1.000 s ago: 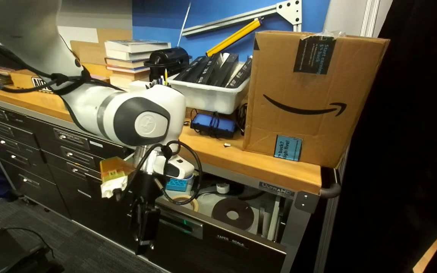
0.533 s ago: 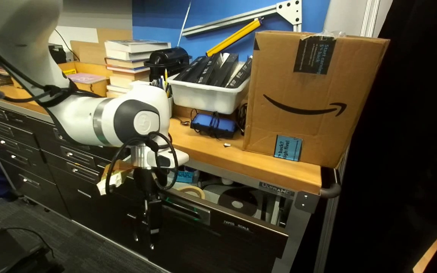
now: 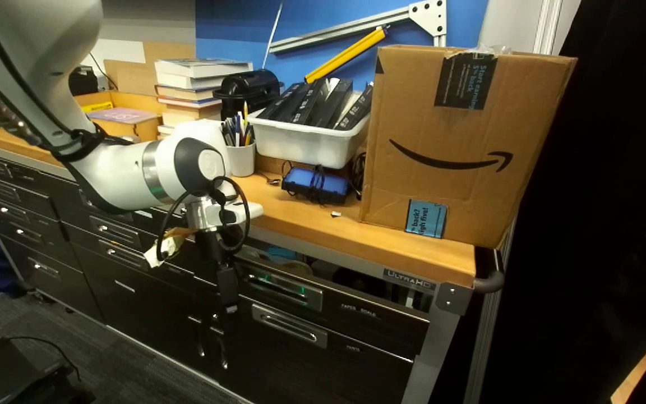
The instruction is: Put the Lego in the open drawer and then close the drawer
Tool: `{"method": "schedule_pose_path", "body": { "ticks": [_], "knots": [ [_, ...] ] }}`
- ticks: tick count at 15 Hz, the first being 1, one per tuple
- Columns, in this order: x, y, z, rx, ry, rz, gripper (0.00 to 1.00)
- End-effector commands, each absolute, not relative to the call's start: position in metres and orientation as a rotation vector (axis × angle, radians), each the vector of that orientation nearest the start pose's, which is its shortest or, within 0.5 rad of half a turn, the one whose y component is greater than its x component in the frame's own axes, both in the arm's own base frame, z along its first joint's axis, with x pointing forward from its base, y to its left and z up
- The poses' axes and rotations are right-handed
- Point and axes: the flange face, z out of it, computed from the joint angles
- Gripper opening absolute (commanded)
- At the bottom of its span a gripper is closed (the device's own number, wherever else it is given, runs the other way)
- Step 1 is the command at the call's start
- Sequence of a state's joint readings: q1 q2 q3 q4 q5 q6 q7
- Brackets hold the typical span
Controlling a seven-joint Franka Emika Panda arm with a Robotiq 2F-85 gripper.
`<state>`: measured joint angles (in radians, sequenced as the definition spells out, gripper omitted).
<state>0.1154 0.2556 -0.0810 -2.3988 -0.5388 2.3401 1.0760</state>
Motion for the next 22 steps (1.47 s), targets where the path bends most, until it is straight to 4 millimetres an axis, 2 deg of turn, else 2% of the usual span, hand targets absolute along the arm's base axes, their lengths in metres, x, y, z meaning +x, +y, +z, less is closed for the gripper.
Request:
{"method": "schedule_pose_path", "body": {
  "ticks": [1,6,10,12,13,15,18,22],
  "knots": [
    [0.495,0.033,0.191,-3.438,1.074,-0.023,1.0],
    [0.515,0.055,0.196,-3.338,1.057,-0.262,1.0],
    [0.512,0.052,0.206,-3.314,1.041,-0.327,1.0],
    [0.502,0.045,0.221,-3.307,1.008,-0.224,1.0],
    [0.497,0.04,0.236,-3.289,0.966,-0.176,1.0],
    [0.479,0.044,0.254,-3.291,0.819,-0.061,1.0],
    [0.477,0.052,0.283,-3.27,0.609,0.042,1.0],
    [0.485,0.062,0.331,-3.23,0.303,0.14,1.0]
  ]
}}
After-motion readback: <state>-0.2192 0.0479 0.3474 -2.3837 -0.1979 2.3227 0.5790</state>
